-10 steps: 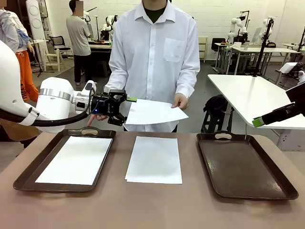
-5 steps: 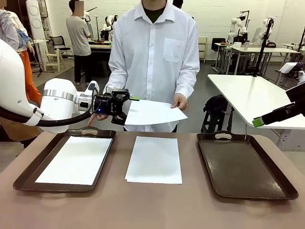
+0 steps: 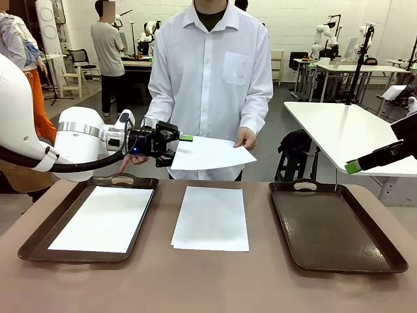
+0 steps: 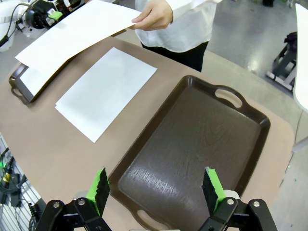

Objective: Sort the A4 documents.
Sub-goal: Receive the A4 Paper.

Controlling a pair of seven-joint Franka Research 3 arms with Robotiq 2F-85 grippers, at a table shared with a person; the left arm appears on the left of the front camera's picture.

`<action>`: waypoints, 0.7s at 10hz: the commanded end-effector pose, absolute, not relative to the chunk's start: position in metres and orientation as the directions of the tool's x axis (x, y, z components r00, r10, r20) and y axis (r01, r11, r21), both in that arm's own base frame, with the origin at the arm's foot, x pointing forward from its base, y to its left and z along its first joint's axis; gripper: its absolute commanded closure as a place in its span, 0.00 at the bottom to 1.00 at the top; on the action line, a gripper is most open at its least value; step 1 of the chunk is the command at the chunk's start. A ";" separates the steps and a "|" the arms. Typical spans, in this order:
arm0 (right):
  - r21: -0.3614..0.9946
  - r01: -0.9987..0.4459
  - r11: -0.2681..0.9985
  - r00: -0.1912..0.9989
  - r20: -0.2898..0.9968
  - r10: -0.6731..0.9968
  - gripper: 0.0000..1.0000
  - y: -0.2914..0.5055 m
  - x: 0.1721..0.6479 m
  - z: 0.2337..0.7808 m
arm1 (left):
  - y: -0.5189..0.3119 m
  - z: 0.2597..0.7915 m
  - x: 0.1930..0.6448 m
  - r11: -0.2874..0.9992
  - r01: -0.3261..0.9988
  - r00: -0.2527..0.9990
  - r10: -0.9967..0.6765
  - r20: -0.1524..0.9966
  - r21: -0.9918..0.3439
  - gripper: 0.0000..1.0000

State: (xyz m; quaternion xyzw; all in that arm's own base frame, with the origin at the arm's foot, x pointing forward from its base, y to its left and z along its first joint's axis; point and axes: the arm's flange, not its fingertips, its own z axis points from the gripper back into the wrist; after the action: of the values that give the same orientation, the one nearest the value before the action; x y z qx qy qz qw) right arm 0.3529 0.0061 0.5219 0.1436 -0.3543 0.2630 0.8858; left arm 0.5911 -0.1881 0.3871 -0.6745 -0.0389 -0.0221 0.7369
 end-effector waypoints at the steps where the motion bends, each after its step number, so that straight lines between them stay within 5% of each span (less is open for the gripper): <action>1: 0.079 -0.572 0.816 0.611 0.704 0.361 0.00 0.007 0.354 0.520 | -0.187 0.386 0.595 0.073 0.092 0.995 0.033 0.095 -0.993 0.62; 5: 0.079 -0.572 0.816 0.611 0.704 0.361 0.00 0.007 0.354 0.520 | -0.187 0.388 0.597 0.077 0.097 0.995 0.028 0.099 -0.992 0.98; 7: 0.079 -0.572 0.816 0.611 0.704 0.361 0.00 0.007 0.354 0.520 | -0.186 0.389 0.597 0.081 0.112 0.993 0.021 0.114 -0.990 1.00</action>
State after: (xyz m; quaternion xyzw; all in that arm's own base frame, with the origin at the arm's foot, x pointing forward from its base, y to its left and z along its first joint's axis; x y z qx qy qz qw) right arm 0.3529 0.0061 0.5219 0.1436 -0.3543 0.2630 0.8858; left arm 0.5925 -0.1852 0.3880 -0.6741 -0.0417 -0.0213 0.7371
